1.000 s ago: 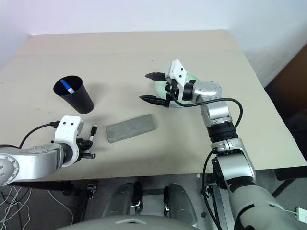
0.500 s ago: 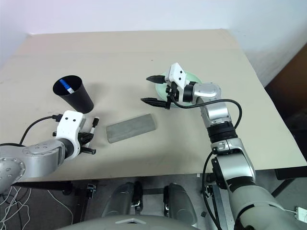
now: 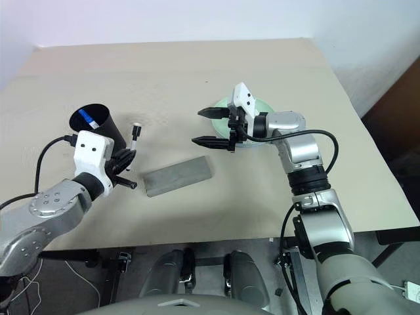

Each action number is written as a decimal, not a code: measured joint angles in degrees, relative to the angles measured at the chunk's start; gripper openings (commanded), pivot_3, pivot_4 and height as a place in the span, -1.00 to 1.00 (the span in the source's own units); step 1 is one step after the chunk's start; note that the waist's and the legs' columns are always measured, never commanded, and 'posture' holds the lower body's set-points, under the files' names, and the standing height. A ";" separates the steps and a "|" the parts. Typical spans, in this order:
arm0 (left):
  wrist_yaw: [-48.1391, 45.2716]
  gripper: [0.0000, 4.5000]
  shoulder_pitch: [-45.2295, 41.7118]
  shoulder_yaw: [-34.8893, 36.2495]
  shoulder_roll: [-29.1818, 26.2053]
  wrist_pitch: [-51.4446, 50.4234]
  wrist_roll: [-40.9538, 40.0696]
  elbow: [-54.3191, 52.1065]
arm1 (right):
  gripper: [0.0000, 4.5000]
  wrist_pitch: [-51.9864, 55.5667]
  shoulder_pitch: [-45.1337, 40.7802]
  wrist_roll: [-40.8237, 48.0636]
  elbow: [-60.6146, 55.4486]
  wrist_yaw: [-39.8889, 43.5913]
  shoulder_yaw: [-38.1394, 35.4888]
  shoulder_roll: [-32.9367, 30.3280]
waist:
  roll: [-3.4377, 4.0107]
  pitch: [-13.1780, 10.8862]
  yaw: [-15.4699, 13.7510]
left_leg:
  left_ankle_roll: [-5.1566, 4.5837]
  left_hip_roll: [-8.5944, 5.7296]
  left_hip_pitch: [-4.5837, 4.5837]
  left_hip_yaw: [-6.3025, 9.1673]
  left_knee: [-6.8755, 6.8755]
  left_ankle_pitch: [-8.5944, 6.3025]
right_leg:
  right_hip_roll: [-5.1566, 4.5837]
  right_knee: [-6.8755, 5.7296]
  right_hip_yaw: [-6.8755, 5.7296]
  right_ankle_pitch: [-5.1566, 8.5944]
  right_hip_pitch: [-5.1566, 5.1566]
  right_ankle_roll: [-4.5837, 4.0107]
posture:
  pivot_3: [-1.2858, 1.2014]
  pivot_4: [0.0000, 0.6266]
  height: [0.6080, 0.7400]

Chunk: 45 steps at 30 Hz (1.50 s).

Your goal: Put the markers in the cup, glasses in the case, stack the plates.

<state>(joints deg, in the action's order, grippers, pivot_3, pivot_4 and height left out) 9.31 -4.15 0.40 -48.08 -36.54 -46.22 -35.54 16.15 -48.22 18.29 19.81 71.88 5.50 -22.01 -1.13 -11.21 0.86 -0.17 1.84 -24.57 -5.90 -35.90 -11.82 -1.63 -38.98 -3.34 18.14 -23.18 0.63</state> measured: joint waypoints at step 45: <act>-24.18 -0.99 -14.84 19.66 15.06 23.51 24.01 18.10 | 0.88 -0.29 1.40 0.47 -3.49 -1.16 0.30 -0.40 | -0.04 0.02 -0.05 | -0.12 0.02 -0.14 -0.07 -0.22 0.05 | 0.10 -0.19 -0.02 -0.07 -0.06 0.18 | 0.03 -0.52 0.62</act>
<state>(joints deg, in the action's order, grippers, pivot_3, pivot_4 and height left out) -14.87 -18.98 20.06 -33.02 -13.03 -22.21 -17.44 15.86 -46.83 18.76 16.32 70.73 5.80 -22.41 -1.17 -11.20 0.81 -0.29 1.86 -24.71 -5.97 -36.12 -11.77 -1.53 -39.17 -3.35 18.07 -23.24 0.81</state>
